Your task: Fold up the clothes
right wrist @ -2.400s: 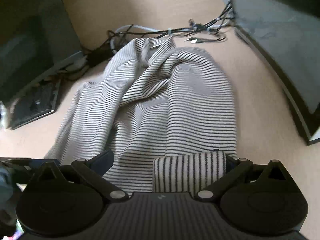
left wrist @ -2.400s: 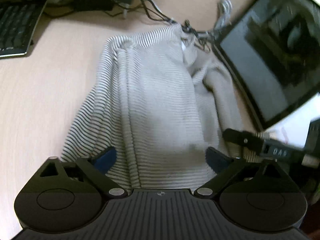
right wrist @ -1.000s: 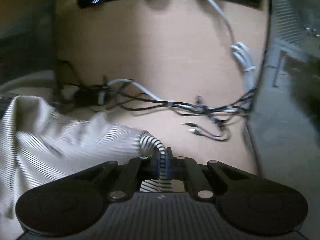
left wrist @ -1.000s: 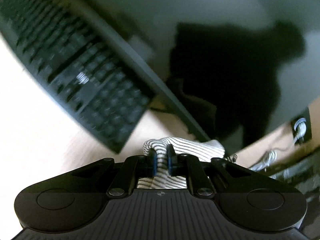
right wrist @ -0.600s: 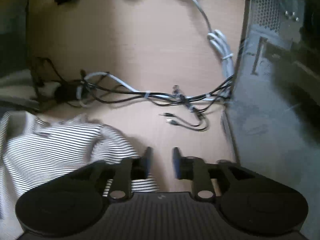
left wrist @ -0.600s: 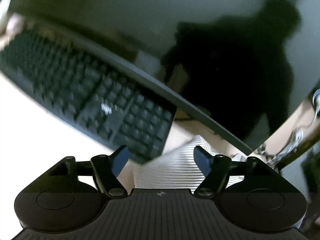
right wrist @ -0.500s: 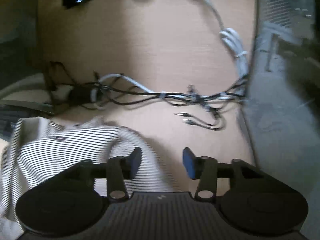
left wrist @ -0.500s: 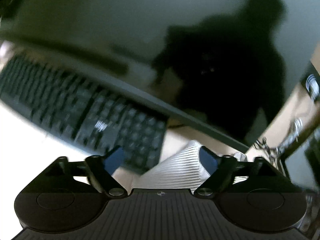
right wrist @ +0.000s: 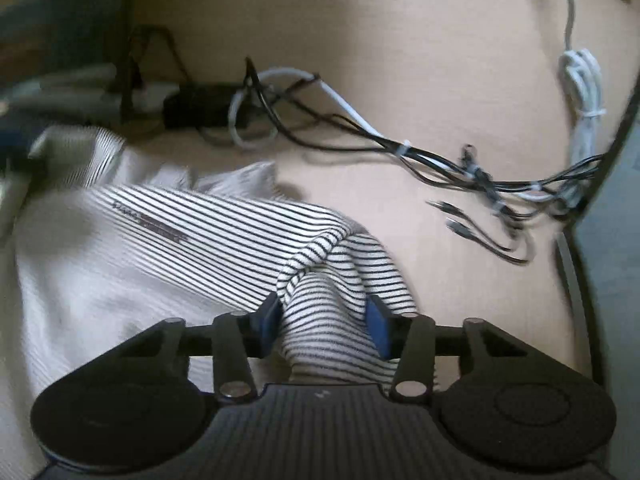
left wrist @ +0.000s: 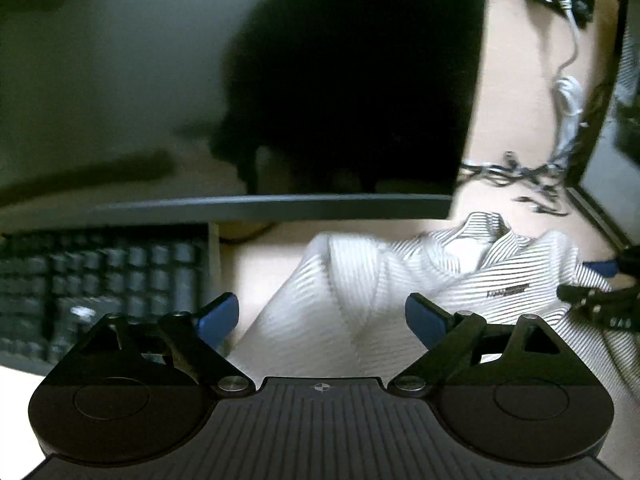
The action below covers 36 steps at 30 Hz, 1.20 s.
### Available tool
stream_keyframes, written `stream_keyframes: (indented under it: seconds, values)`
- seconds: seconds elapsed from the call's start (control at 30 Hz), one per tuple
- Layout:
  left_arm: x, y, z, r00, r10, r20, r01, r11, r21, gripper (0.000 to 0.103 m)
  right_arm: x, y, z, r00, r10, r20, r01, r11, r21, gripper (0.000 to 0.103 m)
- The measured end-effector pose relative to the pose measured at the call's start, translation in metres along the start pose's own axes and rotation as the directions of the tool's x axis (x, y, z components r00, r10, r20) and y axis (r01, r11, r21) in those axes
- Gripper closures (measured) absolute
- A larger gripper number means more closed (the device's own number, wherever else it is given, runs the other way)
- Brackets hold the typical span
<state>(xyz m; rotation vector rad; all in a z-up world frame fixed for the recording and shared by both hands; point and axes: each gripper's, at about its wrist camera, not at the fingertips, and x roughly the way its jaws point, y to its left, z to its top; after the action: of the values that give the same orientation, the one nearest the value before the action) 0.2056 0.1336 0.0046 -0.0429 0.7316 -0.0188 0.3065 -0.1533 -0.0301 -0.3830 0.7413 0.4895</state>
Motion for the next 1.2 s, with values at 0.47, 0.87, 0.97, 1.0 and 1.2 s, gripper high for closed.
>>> stream_keyframes:
  seconds: [0.47, 0.87, 0.97, 1.0, 1.2]
  values:
    - [-0.006, -0.026, -0.007, 0.992, -0.126, -0.012, 0.126, 0.992, -0.022, 0.008, -0.047, -0.045, 0.051, 0.976, 0.147, 0.158, -0.185, 0.947, 0.263, 0.072]
    - [-0.034, 0.004, -0.041, 0.995, -0.059, -0.079, 0.044, 0.983, -0.18, 0.008, 0.057, -0.004, 0.074, 0.937, 0.35, 0.019, -0.33, 0.863, 0.382, 0.093]
    - [-0.037, 0.008, -0.045, 0.995, -0.045, -0.084, 0.026, 0.978, -0.209, 0.008, 0.042, -0.001, 0.109, 0.943, 0.304, 0.137, -0.331, 0.905, 0.268, 0.096]
    - [-0.038, 0.007, -0.045, 0.996, -0.039, -0.085, 0.021, 0.978, -0.208, 0.008, 0.042, -0.004, 0.121, 0.943, 0.292, 0.163, -0.325, 0.911, 0.252, 0.099]
    - [-0.049, 0.001, -0.054, 0.995, -0.028, -0.099, 0.014, 0.99, -0.138, 0.007, 0.031, -0.027, 0.139, 0.967, 0.153, 0.205, -0.199, 0.954, 0.226, 0.096]
